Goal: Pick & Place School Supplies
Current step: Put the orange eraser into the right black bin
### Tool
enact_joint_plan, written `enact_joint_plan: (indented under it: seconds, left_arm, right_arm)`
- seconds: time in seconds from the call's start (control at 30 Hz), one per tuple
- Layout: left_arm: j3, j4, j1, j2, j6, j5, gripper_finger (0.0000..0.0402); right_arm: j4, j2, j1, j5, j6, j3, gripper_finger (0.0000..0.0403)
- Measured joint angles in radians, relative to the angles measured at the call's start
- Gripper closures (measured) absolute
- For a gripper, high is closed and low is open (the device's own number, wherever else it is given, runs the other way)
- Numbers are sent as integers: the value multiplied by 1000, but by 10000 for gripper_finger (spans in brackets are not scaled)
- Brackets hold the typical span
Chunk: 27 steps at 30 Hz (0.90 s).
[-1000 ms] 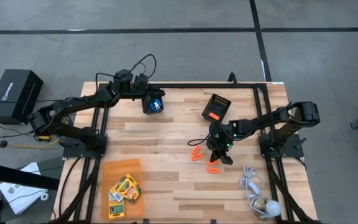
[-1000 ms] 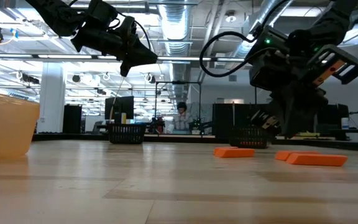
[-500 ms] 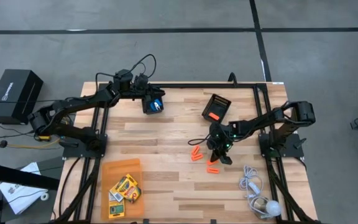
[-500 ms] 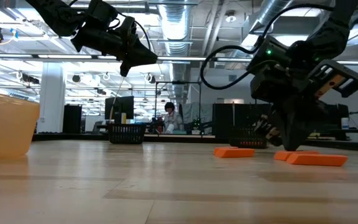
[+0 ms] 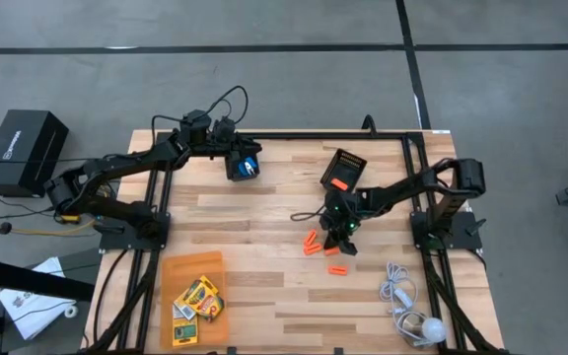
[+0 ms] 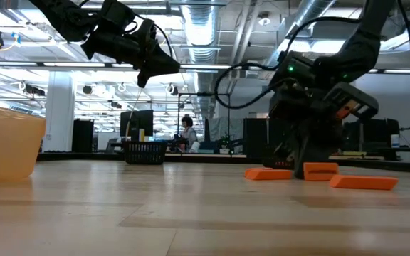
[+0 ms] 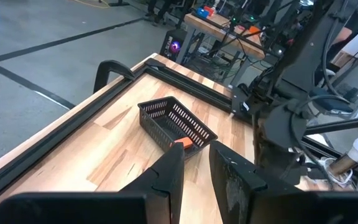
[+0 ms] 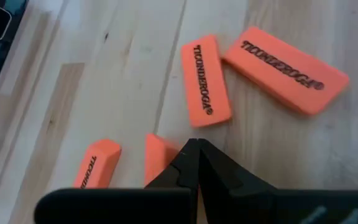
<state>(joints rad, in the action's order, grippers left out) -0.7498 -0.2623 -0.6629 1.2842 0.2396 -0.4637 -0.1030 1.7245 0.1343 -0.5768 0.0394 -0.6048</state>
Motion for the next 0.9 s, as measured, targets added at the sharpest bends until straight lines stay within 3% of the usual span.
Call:
enact_joint_plan:
  seconds: [0.43,0.67,0.77,0.9]
  left_arm:
    - [0,14,-1,0,-26,-4,330]
    - [0,16,-1,0,-26,-3,330]
    - [0,16,-1,0,-26,-3,330]
    - [0,15,-1,0,-27,1,330]
  right_arm:
    - [26,1,86,5,35,-22,403]
    - [32,-67,187,27,-52,-98,403]
    - [95,-146,204,5,-78,-139,403]
    - [313,-233,217,-13,-112,-197,400]
